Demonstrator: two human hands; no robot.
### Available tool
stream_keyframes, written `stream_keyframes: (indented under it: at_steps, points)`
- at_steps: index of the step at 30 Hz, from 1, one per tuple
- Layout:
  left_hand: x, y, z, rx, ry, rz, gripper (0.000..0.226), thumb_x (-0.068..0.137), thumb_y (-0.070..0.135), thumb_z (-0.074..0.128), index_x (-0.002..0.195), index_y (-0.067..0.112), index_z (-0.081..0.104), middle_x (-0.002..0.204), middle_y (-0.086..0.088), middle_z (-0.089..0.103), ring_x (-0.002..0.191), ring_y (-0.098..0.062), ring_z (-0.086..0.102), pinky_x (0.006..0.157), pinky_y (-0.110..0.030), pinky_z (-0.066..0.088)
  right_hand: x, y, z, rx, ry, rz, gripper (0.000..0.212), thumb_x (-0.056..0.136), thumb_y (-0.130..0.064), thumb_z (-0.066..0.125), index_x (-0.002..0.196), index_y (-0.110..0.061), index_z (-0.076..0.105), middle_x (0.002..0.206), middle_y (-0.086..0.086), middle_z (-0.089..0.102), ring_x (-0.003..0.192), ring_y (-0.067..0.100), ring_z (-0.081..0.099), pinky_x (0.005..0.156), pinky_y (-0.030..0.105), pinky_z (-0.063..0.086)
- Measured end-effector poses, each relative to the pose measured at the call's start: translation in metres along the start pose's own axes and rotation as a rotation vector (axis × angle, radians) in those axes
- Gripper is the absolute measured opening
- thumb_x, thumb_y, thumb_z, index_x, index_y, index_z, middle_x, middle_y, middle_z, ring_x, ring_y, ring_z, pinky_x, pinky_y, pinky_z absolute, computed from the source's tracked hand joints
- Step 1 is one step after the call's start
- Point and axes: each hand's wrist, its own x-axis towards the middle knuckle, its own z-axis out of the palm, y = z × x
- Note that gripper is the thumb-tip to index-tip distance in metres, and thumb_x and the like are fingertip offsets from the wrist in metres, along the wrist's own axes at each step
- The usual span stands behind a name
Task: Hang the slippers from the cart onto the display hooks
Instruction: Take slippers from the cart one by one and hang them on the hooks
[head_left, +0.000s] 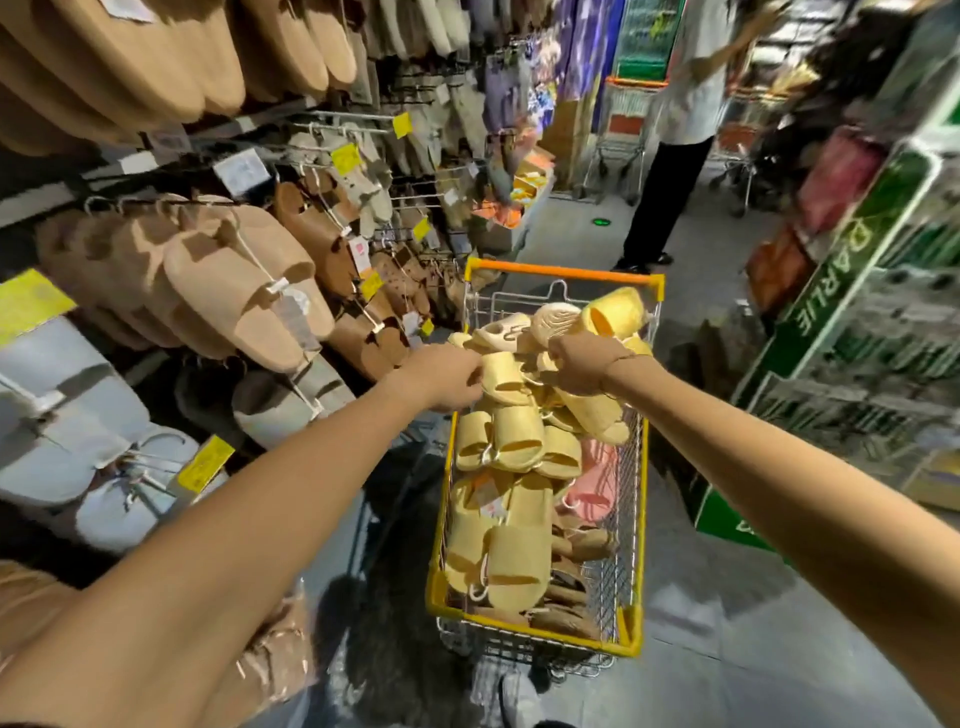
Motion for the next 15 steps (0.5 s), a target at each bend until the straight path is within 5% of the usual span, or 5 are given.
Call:
stream_keyframes:
  at_steps: [6, 10, 15]
  points:
    - [0.066, 0.023, 0.012, -0.012, -0.020, 0.052, 0.019, 0.095, 0.037, 0.055, 0.099, 0.020, 0.063, 0.098, -0.002, 0.068, 0.093, -0.023, 0.063, 0.078, -0.039, 0.053, 0.025, 0.061, 0.040, 0.105, -0.011, 0.104, 0.044, 0.092, -0.049, 0.057, 0.124, -0.018, 0.057, 0.115, 0.007, 0.066, 0.096, 0.024, 0.062, 0.086, 0.039, 0.055]
    - [0.108, 0.039, 0.021, -0.027, -0.024, 0.086, 0.020, 0.095, 0.035, 0.053, 0.101, 0.018, 0.063, 0.095, -0.002, 0.067, 0.089, -0.024, 0.063, 0.069, -0.038, 0.051, 0.042, 0.093, 0.053, 0.196, -0.035, 0.130, 0.050, 0.095, -0.049, 0.054, 0.136, -0.021, 0.053, 0.127, 0.007, 0.062, 0.110, 0.027, 0.059, 0.095, 0.039, 0.050]
    - [0.167, 0.060, 0.040, -0.089, -0.080, 0.101, 0.014, 0.093, 0.036, 0.053, 0.092, 0.024, 0.060, 0.087, 0.003, 0.063, 0.087, -0.023, 0.062, 0.069, -0.037, 0.049, 0.074, 0.139, 0.073, 0.305, -0.032, 0.199, 0.043, 0.098, -0.046, 0.053, 0.129, -0.016, 0.053, 0.106, 0.007, 0.060, 0.087, 0.022, 0.054, 0.073, 0.031, 0.042]
